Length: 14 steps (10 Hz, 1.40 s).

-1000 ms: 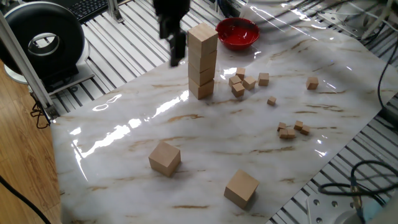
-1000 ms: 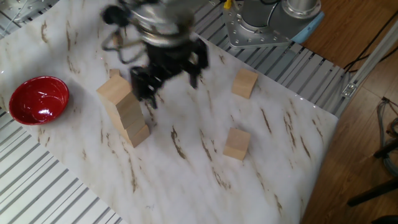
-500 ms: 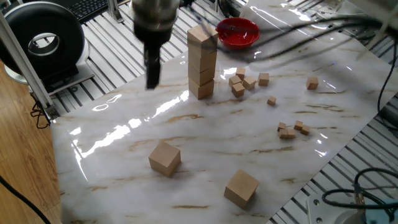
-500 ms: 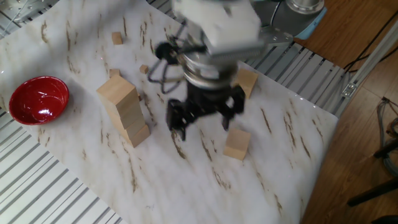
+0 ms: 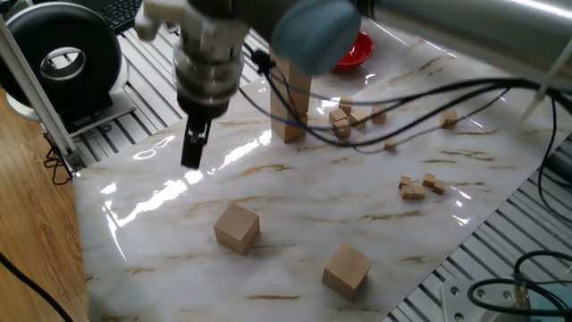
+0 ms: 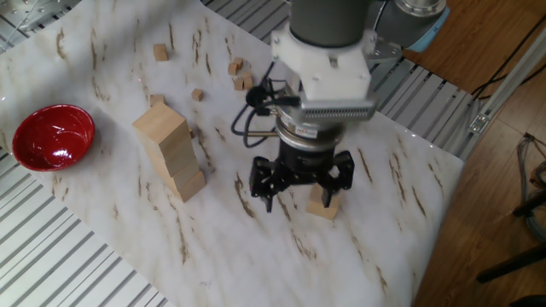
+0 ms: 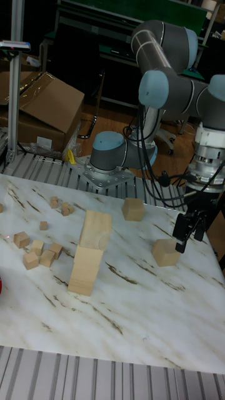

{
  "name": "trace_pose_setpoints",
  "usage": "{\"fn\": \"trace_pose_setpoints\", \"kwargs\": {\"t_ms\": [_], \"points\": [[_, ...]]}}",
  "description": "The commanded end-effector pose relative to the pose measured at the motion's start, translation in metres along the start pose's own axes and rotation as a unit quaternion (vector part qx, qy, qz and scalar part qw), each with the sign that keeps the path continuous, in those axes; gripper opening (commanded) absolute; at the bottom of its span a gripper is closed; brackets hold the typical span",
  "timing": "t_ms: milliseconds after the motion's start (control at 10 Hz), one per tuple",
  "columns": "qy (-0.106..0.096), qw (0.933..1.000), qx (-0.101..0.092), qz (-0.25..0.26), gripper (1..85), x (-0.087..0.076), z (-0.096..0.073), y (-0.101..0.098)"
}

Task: Stack the blocks in a vertical line of five

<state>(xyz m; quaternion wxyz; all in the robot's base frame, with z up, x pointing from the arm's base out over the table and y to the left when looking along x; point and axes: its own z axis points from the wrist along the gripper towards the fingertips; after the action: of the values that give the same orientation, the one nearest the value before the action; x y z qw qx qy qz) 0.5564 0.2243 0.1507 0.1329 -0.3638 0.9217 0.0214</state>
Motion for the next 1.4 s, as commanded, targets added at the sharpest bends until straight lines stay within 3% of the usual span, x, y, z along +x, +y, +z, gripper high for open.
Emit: {"fn": "trace_pose_setpoints", "kwargs": {"t_ms": [0,300,600,700,800,1100,1200,1300], "points": [[-0.006,0.998,-0.004,0.062,82.7,0.006,0.019,0.011],[0.006,0.9975,-0.005,0.07,80.0,0.023,0.021,0.02],[0.021,0.9984,-0.001,0.053,79.7,0.03,0.022,0.016],[0.045,0.9985,0.002,0.03,79.7,0.042,0.022,0.014],[0.07,0.9975,-0.002,0.0,79.3,0.055,0.02,0.015],[0.066,0.9943,-0.062,-0.057,80.3,0.055,0.018,0.044],[0.061,0.9946,-0.062,-0.057,80.0,0.052,0.019,0.045],[0.071,0.993,-0.044,-0.083,80.3,0.057,0.019,0.034]]}}
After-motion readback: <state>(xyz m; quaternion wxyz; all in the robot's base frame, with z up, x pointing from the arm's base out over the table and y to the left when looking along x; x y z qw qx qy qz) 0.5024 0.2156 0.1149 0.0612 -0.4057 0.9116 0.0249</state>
